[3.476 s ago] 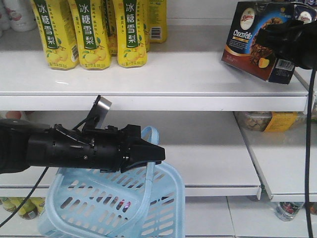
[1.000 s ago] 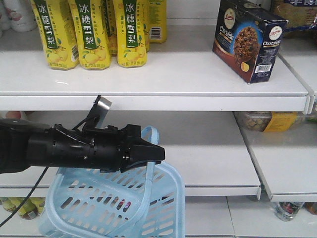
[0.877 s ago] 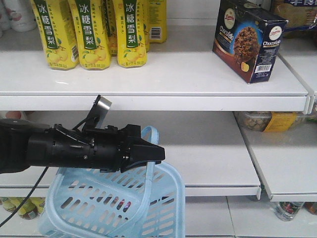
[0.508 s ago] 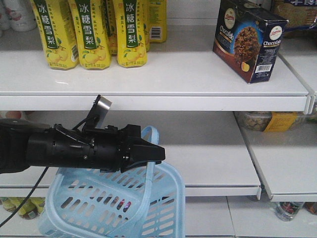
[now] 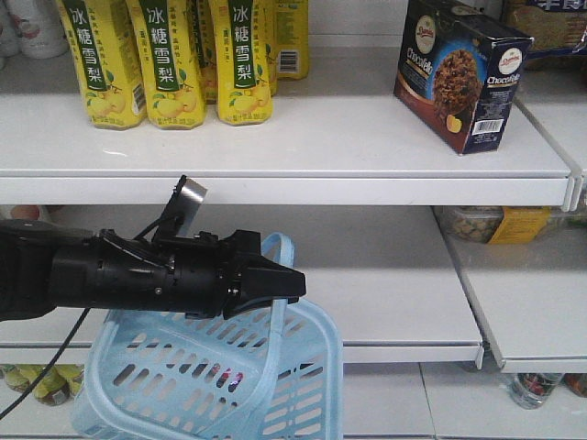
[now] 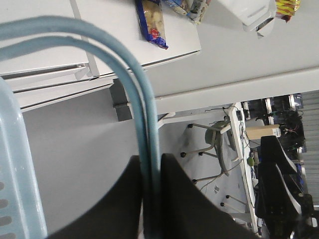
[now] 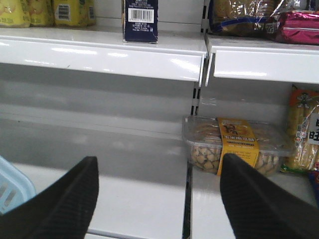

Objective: Left arm holds basket, right arm returns cookies

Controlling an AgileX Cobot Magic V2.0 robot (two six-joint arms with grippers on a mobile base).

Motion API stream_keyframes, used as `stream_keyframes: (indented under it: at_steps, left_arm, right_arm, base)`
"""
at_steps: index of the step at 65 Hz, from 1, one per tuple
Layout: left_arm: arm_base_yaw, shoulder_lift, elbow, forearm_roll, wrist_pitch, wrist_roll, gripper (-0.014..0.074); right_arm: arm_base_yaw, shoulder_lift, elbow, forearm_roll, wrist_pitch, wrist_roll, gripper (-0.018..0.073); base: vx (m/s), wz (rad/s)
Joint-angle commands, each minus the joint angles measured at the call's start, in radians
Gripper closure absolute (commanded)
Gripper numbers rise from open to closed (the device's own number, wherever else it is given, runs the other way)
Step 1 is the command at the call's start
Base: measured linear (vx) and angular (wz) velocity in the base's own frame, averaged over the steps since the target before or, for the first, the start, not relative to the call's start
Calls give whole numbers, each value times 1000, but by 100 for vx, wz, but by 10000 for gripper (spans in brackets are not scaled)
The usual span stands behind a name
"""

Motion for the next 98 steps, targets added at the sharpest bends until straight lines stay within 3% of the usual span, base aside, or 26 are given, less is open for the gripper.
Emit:
stream_keyframes:
  at_steps: [1,8,23,70,84,98]
  left_arm:
    - [6,-44,-41,-132,-12,67,599]
    - [6,-44,-41,-132,-12,67,599]
    - [6,-44,-41,-132,-12,67,599]
    - [3,-44,-41,-130,-12,67,599]
    - [-39,-85,-36,-43,1,67,599]
    - [-129,-288,91,-45,-117,67,599]
  right_arm:
    - [-1,6,-25,-10,-92,-7,130]
    - [-1,6,-25,-7,-92,-7,231]
    - [-1,6,-25,-7,-91,-7,576]
    - [-1,6,-25,-7,-84,-7,566]
    - [-1,6,-25,-7,-83,-7,566]
    - [-1,6,-25,-7,-83,-7,565]
  base:
    - [0,0]
    - [0,0]
    - [0,0]
    - [0,0]
    - [0,0]
    - [0,0]
